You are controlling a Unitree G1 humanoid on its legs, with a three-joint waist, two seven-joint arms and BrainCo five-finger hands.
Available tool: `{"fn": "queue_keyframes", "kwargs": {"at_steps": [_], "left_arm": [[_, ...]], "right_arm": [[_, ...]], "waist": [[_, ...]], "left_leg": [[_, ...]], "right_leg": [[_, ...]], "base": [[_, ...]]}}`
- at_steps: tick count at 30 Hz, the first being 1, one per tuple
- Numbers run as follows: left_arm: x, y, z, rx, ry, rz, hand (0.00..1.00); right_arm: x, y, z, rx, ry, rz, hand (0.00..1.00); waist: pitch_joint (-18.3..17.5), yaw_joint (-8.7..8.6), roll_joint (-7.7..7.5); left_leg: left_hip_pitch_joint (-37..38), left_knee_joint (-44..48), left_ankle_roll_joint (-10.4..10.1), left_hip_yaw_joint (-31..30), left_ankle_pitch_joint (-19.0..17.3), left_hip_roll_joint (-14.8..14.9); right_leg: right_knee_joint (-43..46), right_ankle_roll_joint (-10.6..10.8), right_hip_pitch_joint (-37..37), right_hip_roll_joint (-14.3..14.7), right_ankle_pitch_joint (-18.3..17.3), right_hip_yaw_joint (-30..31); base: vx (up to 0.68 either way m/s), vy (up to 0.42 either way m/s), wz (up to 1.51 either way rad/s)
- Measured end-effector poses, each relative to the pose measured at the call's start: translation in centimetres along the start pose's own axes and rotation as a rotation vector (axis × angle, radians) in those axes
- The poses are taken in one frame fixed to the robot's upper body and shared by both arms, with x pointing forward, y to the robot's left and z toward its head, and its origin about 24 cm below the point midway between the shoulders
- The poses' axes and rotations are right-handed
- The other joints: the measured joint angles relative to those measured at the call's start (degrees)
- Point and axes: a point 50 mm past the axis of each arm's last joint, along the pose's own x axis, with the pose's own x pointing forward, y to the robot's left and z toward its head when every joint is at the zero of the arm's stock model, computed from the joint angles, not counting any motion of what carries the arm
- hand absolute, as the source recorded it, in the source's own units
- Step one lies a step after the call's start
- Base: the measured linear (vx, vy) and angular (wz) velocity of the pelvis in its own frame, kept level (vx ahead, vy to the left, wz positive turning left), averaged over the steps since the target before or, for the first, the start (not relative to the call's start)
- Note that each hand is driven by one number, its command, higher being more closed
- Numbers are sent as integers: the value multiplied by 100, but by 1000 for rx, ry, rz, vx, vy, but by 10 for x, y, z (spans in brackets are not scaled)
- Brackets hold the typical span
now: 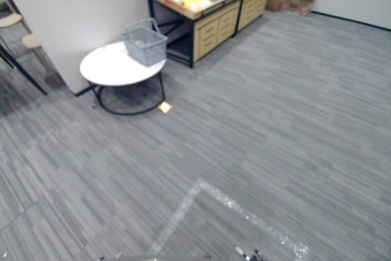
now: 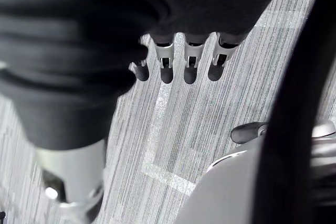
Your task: Pick vegetable in the basket
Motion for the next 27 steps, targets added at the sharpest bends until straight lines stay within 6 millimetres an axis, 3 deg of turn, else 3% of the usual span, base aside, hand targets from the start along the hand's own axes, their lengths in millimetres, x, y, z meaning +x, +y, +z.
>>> {"fn": "queue_keyframes", "kwargs": {"at_steps": [27], "left_arm": [[0, 2, 0, 0, -1, 31, 0]], "right_arm": [[0, 1, -2, 24, 28, -13, 0]], "waist": [[-31, -1, -48]], "left_leg": [[84, -12, -9, -14, -7, -4]], "right_leg": [[-35, -8, 97, -2, 27, -62]], "base": [[-10, -12, 0]]}}
